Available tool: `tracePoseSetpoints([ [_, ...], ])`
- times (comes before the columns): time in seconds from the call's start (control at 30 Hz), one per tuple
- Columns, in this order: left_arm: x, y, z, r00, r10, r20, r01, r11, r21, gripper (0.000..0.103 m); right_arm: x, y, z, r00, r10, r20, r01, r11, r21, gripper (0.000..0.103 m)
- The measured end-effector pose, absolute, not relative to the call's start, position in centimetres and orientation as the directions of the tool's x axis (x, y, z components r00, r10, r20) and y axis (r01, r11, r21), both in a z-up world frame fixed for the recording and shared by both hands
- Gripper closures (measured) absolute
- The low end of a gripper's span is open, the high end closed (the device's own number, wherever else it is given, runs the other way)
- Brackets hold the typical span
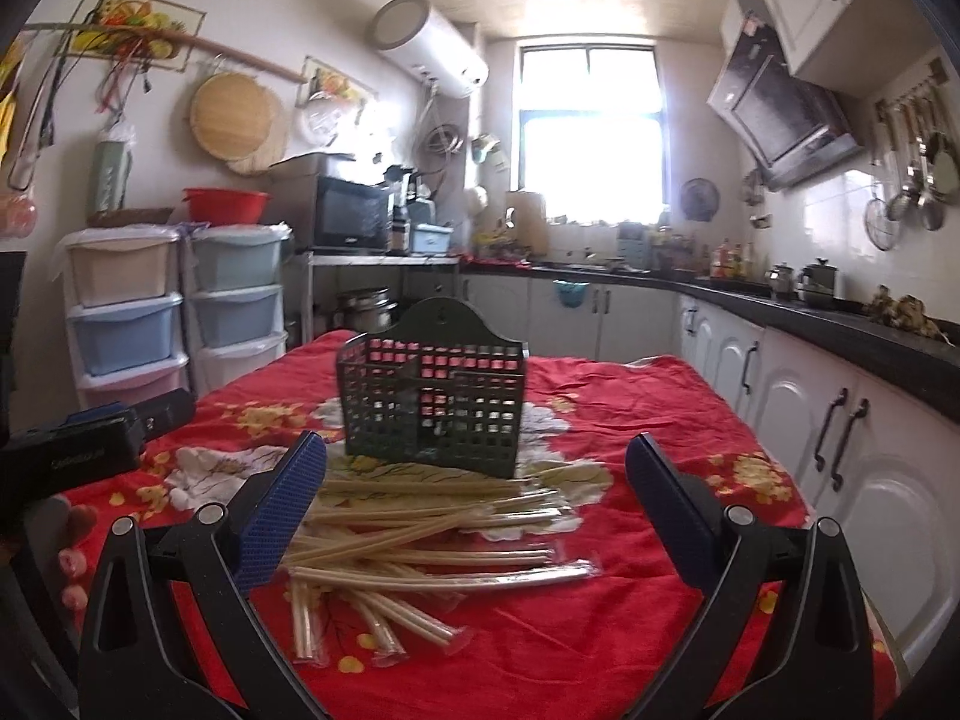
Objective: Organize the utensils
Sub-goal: 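Reach the right gripper down to the chopsticks pile and close on one chopstick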
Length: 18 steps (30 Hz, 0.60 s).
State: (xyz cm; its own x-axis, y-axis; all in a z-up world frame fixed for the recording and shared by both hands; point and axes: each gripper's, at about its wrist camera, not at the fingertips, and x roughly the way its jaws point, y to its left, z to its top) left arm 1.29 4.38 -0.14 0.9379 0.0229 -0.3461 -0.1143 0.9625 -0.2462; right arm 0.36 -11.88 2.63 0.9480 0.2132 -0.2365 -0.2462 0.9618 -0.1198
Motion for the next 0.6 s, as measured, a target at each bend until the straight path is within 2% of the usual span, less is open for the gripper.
tracePoseSetpoints([
  [0.27,2.0,6.9,0.5,0.930,0.038,-0.366,-0.148,0.949,-0.277,0.010,1.8,-10.9,2.8,0.910,0.287,-0.298,-0.328,0.940,-0.097,0.006],
  [0.6,4.8,9.0,1.1,0.903,-0.011,-0.430,-0.143,0.935,-0.324,0.010,4.1,-10.2,3.1,0.881,0.309,-0.358,-0.360,0.929,-0.083,0.006],
])
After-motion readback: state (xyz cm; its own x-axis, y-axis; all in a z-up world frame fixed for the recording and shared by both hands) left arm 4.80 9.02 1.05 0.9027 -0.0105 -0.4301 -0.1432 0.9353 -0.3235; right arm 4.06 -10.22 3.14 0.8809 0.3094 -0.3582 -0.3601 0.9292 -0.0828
